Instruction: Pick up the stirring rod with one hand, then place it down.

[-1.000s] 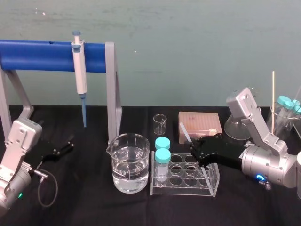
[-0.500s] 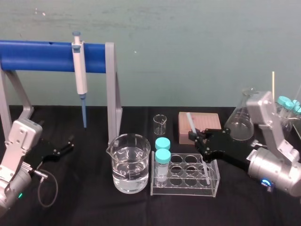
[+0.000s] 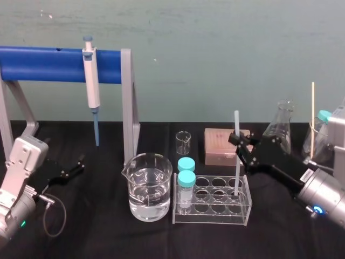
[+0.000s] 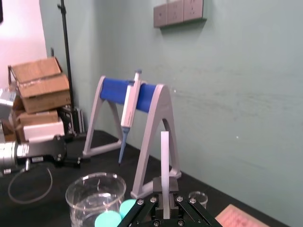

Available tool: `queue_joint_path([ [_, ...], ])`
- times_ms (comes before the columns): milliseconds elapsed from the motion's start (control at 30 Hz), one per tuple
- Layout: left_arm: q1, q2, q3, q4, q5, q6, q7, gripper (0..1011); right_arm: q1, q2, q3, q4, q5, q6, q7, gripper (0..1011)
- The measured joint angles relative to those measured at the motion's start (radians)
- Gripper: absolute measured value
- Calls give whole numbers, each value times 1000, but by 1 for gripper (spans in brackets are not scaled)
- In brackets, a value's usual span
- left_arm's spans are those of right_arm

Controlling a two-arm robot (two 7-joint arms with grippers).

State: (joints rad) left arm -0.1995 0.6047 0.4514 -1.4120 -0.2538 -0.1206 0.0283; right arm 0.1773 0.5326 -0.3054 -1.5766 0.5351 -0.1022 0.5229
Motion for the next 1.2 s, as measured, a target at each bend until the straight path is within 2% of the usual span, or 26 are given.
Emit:
queue_joint_path([
  [367, 0, 0, 0, 0, 0, 0, 0, 1000, 53, -5, 42, -32, 28, -25, 11, 66],
  [733, 0, 0, 0, 0, 0, 0, 0, 1000, 92, -15, 43, -15, 6, -29, 4, 66],
  [1200, 0, 0, 0, 0, 0, 0, 0, 1000, 90, -24, 44, -17, -2, -28, -6, 66],
])
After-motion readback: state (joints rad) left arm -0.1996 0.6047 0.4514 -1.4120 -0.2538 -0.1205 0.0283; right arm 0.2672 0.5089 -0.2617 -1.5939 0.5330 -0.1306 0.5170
